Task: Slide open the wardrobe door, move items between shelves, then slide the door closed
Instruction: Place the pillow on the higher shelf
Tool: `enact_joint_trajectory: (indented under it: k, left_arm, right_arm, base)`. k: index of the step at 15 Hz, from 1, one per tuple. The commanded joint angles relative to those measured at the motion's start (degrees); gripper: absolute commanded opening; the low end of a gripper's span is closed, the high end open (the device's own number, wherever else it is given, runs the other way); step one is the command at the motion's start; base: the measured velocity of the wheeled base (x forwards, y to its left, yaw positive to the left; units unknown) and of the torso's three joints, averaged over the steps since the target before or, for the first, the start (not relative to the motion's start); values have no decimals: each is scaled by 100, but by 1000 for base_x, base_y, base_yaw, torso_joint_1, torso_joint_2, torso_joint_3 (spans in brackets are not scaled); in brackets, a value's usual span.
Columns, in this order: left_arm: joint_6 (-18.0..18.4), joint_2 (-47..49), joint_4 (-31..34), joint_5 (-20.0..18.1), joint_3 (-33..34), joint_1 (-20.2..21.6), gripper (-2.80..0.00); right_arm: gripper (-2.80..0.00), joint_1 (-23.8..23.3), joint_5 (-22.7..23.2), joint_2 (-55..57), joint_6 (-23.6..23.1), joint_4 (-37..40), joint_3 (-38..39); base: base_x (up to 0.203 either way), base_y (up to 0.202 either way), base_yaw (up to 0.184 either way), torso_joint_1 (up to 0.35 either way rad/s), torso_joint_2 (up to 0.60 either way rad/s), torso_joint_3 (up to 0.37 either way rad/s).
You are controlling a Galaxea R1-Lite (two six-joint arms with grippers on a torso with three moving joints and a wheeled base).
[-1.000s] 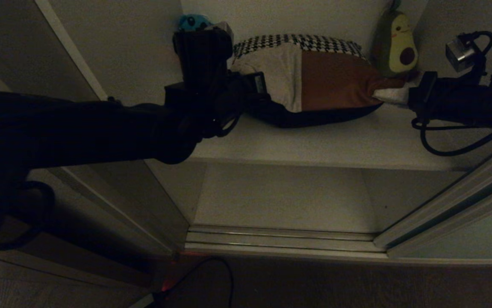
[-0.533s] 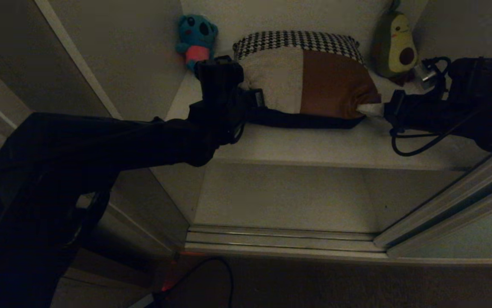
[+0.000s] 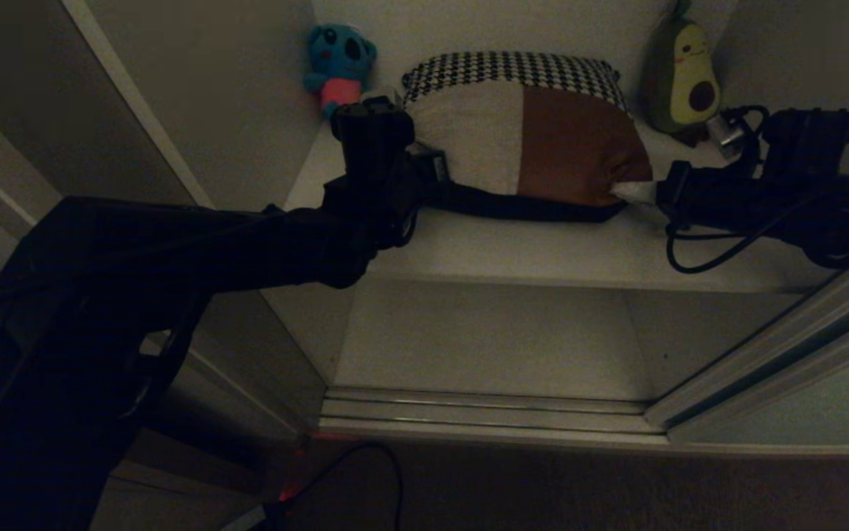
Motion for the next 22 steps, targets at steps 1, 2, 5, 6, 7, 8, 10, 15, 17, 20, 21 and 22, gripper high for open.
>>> enact_joint_trajectory:
  k: [1,2,5,6,7,8,10,15,17,20,21,22]
  left_arm:
    - [-5,-148,-39,8,56,-4,0]
    - [-5,-300,-42,-2,209,-8,0]
    - [-4,-716,-36,-77,749,-82,0]
    - [-5,-763,-36,-101,848,-98,0]
    - [-4,-804,-64,-104,919,-93,0]
    - [-5,-880,-133,-104,1010,-92,0]
    - [-1,-1152,-223,-159,1412,-98,0]
    - [-5,-1323,-408,-283,2025,-92,0]
    - [2,-1371,-592,-299,2126,-95,0]
    - [150,-1780,-670,-388,2289,-116,0]
    - [177,-1887,-673,-420,2351,-117,0]
    - [189,-2060,-676,-453,2546,-130,0]
  right_arm:
    - [-280,4,32,-82,17,-16,9]
    - [-280,4,34,-128,17,-16,18]
    - [-280,4,41,-144,17,-51,70]
    - [-280,4,34,-142,17,-45,68]
    - [-280,4,42,-173,17,-50,112]
    - [-280,4,43,-225,16,-51,201]
    - [-280,4,51,-232,16,-102,299]
    - [-280,4,51,-84,24,-368,499]
    - [-280,4,49,-84,25,-455,511]
    - [-280,4,50,-152,25,-457,536]
    - [-280,4,51,-190,25,-455,538]
    - [-280,4,51,-236,26,-455,553]
  base:
    - [0,0,0,0,0,0]
    - [0,0,0,0,0,0]
    - [0,0,0,0,0,0]
    - [0,0,0,0,0,0]
    - [0,0,0,0,0,0]
    - [0,0,0,0,0,0]
    - [0,0,0,0,0,0]
    - [0,0,0,0,0,0]
    - [0,0,0,0,0,0]
    - [0,0,0,0,0,0]
    - [0,0,0,0,0,0]
    - [0,0,0,0,0,0]
